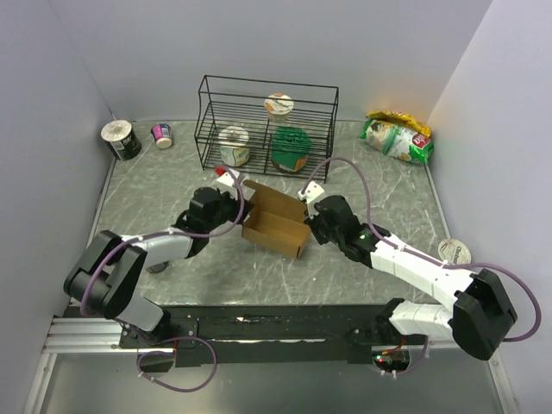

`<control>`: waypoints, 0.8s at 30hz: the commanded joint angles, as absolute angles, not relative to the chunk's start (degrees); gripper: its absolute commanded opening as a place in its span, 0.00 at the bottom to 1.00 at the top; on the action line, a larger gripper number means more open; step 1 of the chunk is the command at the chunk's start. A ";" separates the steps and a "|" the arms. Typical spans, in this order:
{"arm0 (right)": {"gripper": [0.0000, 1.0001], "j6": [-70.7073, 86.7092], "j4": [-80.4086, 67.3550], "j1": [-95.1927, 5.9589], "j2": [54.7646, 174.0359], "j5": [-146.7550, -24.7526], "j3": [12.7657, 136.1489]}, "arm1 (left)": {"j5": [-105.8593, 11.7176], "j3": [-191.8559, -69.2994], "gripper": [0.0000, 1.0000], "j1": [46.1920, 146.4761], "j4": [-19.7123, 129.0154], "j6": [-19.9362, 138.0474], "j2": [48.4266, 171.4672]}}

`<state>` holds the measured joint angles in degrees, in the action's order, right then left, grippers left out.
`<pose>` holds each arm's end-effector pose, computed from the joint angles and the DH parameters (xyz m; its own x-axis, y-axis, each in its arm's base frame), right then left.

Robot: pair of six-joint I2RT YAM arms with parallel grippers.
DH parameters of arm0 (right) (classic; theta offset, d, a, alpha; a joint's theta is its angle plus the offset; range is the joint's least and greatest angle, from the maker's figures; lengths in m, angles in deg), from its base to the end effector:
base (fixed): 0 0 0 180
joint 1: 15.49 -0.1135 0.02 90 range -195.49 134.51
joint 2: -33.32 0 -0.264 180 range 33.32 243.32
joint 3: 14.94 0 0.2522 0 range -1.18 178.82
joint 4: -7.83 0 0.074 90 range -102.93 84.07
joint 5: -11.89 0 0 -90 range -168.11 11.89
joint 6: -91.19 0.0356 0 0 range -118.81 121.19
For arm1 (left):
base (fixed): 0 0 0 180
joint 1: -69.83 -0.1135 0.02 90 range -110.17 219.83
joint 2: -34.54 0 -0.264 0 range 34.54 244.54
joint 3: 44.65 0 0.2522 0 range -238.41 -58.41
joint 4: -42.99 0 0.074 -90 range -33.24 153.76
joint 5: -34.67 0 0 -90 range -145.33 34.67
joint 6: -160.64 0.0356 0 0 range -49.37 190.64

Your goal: Fold the paper box

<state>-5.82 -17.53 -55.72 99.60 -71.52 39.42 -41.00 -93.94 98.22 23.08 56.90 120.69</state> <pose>0.1917 0.1568 0.2369 -0.3892 -0.4880 -0.7813 -0.6240 0.7635 -0.1661 0.2666 -0.1541 0.1940 -0.4080 -0.0411 -0.9120 0.5889 0.7515 -0.2973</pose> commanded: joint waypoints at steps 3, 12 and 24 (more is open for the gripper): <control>0.04 3.01 -15.51 -58.99 101.96 -60.02 46.98 | -48.99 -86.72 0.04 104.98 16.69 51.39 116.11; 0.05 15.42 -16.30 -60.40 107.14 -54.29 48.75 | -56.81 -80.03 0.03 111.23 8.43 47.17 114.26; 0.05 26.58 -17.44 -62.86 110.57 -47.44 46.46 | -64.99 -80.55 0.01 118.52 6.13 41.02 118.65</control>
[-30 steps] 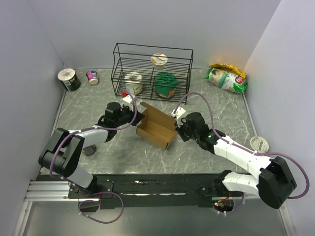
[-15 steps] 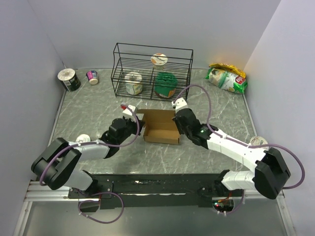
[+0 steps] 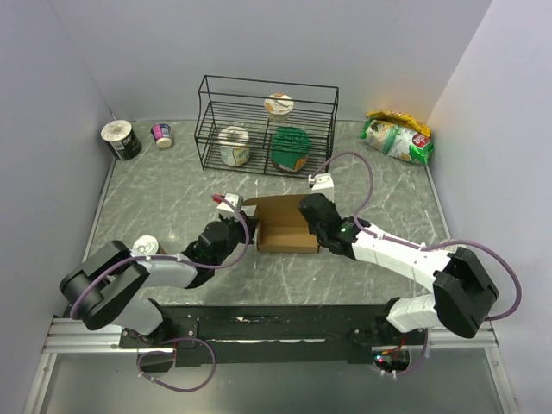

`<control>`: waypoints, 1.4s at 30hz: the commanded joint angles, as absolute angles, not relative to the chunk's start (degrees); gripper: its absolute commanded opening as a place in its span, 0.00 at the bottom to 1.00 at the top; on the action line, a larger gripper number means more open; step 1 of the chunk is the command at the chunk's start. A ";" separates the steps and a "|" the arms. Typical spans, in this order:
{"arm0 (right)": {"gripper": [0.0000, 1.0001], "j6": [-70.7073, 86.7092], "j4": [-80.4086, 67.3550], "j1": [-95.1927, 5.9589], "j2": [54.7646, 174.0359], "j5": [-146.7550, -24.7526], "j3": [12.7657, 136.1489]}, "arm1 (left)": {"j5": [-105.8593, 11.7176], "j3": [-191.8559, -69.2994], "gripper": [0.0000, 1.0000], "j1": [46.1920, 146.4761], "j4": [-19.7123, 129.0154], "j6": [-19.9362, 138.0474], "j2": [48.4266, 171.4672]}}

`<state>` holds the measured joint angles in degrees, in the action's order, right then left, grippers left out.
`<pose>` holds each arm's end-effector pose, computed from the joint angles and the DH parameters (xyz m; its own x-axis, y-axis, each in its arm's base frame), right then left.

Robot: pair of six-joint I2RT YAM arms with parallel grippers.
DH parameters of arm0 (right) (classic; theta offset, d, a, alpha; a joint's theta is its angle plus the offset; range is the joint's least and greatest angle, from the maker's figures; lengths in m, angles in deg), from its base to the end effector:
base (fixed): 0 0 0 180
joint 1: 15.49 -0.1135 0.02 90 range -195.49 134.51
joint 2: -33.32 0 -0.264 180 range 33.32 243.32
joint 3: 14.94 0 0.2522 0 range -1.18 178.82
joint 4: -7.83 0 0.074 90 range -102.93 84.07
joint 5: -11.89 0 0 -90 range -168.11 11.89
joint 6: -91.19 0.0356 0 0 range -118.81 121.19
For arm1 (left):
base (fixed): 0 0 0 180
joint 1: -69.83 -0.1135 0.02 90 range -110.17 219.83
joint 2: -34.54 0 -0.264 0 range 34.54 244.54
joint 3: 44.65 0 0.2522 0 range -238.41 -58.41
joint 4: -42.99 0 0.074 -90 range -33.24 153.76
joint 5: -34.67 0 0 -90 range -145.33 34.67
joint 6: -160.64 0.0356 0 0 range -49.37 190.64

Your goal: Fold the paper box

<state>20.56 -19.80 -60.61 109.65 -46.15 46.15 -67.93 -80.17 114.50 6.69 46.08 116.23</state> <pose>0.2090 0.1832 0.2328 -0.5615 -0.1651 -0.8109 -0.1497 0.9840 -0.0967 0.1929 -0.1798 0.1742 -0.3325 -0.2417 -0.9116 0.4343 0.8188 -0.3755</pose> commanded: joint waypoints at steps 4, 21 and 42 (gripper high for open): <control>0.05 30.00 -17.53 -63.04 110.84 -47.18 45.93 | -66.14 -81.52 0.01 120.11 6.13 39.70 120.14; 0.06 39.06 -17.18 -65.06 109.52 -43.92 37.76 | -70.63 -78.54 0.01 123.45 5.70 38.56 120.58; 0.83 46.10 -29.92 -74.63 100.30 -36.28 34.95 | -89.69 -80.47 0.01 129.68 21.06 35.30 119.18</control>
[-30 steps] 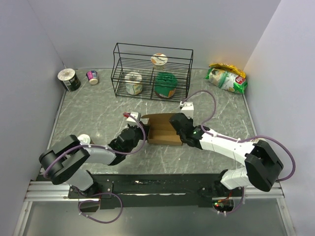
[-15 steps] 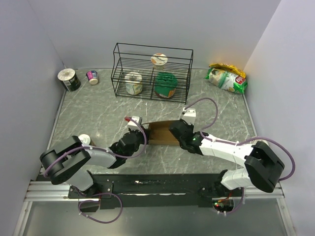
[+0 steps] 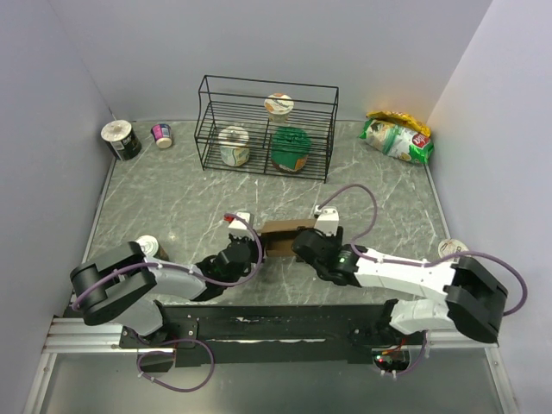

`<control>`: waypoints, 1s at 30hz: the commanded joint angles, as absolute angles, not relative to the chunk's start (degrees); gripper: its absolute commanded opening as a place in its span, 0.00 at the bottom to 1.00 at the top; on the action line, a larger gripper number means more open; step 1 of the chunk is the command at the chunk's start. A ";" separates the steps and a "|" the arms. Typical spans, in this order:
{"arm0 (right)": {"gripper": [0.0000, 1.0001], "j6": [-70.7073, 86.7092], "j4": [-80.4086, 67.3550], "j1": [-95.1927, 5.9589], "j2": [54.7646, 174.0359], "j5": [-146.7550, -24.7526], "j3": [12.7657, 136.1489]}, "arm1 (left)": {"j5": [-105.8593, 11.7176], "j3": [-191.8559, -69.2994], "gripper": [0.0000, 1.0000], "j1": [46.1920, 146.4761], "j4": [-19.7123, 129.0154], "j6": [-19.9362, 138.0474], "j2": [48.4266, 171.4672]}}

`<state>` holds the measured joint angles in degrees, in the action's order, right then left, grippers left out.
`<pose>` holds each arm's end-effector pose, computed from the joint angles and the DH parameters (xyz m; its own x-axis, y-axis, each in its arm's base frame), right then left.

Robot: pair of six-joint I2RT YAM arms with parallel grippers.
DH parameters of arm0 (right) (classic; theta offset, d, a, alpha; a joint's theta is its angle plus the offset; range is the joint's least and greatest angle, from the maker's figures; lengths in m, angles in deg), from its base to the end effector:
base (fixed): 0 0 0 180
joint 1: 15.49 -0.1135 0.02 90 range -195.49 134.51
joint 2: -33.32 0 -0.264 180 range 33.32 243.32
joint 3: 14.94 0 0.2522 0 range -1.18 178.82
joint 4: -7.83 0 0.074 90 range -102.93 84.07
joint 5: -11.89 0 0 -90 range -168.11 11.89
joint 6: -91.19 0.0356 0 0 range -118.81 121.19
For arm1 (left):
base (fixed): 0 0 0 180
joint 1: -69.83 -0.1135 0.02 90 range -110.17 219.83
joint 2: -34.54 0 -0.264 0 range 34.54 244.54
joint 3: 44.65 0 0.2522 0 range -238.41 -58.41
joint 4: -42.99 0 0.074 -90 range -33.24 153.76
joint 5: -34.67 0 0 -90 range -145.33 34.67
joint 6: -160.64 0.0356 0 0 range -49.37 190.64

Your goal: Fold the paper box

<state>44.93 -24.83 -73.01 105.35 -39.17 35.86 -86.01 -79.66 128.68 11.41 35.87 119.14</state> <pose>0.1443 0.1850 0.1911 -0.6296 0.0124 -0.7768 -0.0304 0.9987 0.0406 0.1491 -0.2115 0.1520 -0.4080 -0.2732 -0.8712 0.3072 0.8575 -0.4128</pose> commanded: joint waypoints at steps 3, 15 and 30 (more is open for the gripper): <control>0.95 43.39 -29.49 -75.95 95.65 -38.21 33.19 | -91.28 -82.31 0.01 130.13 23.17 36.09 119.35; 0.99 26.51 -28.78 -77.19 67.79 -56.48 24.66 | -94.02 -86.36 0.01 130.39 26.97 41.01 120.85; 0.80 23.50 -25.35 -76.75 69.95 -51.59 44.32 | -92.07 -86.45 0.03 131.53 23.27 50.42 122.17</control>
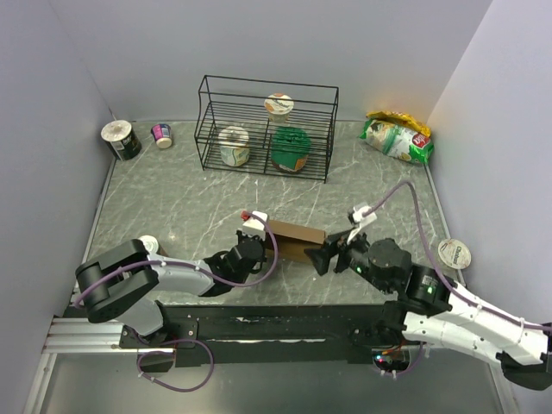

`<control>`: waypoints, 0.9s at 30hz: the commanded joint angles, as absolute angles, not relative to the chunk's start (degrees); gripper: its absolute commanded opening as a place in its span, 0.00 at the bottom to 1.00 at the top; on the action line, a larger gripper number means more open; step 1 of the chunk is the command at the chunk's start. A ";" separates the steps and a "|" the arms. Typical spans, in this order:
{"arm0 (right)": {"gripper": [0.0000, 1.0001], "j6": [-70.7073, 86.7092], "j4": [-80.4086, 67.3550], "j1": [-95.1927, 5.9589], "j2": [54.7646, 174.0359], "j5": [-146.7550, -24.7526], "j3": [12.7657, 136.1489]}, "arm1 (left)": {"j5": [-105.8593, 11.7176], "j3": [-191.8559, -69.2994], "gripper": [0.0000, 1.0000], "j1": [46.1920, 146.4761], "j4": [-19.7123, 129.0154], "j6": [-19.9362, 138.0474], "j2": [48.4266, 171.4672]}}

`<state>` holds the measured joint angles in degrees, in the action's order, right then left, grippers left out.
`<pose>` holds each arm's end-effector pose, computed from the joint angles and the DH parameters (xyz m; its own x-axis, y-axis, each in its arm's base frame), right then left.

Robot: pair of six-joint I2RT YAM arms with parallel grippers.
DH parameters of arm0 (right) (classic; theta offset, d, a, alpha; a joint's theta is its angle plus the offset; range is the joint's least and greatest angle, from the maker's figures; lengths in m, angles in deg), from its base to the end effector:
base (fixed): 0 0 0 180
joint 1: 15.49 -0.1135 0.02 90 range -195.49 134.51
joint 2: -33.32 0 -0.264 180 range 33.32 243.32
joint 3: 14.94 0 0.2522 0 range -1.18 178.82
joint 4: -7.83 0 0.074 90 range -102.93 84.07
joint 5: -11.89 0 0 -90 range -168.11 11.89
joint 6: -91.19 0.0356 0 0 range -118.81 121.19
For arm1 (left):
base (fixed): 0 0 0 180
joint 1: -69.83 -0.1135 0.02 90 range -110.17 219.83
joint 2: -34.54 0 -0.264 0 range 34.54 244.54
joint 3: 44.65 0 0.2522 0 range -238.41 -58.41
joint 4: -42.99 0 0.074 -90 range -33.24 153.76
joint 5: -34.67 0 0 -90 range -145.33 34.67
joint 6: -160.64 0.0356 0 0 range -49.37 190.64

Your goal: Fold the paper box

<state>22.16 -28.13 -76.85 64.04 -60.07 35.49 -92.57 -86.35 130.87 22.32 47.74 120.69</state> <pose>0.0739 0.1123 0.3032 -0.3729 0.0272 -0.9275 -0.5982 0.7571 0.2627 0.1525 -0.2310 0.1590 -0.3466 -0.0135 -0.9379 0.3187 0.9387 -0.1313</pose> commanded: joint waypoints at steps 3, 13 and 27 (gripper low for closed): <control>0.78 25.53 -21.86 -76.40 75.93 -45.43 45.24 | -91.90 -86.45 0.03 131.62 23.27 50.24 122.26; 0.78 34.14 -9.63 -75.87 92.99 -44.80 36.44 | -90.66 -86.18 0.47 132.59 23.80 50.78 119.81; 0.79 37.84 -8.22 -73.06 100.20 -48.75 34.42 | -76.44 -77.84 0.96 134.17 26.61 53.32 101.72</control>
<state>36.15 -9.85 -74.32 99.12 -47.83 35.42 -85.31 -80.45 133.76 25.25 52.46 107.42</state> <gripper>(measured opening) 0.788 0.962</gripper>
